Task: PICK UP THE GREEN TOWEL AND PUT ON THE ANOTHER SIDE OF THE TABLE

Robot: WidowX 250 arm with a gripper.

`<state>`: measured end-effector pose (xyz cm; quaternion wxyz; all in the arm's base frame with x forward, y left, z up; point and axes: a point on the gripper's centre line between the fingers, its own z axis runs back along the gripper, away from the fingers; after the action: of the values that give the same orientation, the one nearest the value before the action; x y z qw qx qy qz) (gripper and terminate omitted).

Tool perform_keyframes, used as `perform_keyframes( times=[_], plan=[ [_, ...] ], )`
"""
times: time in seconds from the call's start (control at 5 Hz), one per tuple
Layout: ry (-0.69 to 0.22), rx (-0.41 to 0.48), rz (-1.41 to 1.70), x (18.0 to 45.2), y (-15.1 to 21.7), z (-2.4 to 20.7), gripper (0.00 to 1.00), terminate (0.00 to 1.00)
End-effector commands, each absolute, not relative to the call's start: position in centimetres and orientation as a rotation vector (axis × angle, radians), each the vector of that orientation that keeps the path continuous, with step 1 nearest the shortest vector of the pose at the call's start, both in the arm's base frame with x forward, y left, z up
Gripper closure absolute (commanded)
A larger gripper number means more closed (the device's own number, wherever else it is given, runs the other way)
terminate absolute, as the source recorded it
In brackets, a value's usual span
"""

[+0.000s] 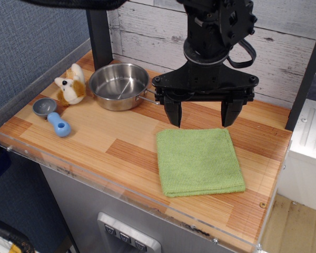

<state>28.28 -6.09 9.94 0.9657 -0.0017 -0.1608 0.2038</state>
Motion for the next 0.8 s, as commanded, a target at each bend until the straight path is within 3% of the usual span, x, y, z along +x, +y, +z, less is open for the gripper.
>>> perform_keyframes(
  times=[0.0,0.2,0.6],
  plan=[
    [-0.325,-0.003,0.412,28.3,-6.1,9.9,0.00,0.00],
    [-0.366,-0.014,0.432,28.3,-6.2,9.5,0.00,0.00],
    [-0.325,-0.005,0.440,28.8,-6.7,6.4,0.00,0.00]
  ],
)
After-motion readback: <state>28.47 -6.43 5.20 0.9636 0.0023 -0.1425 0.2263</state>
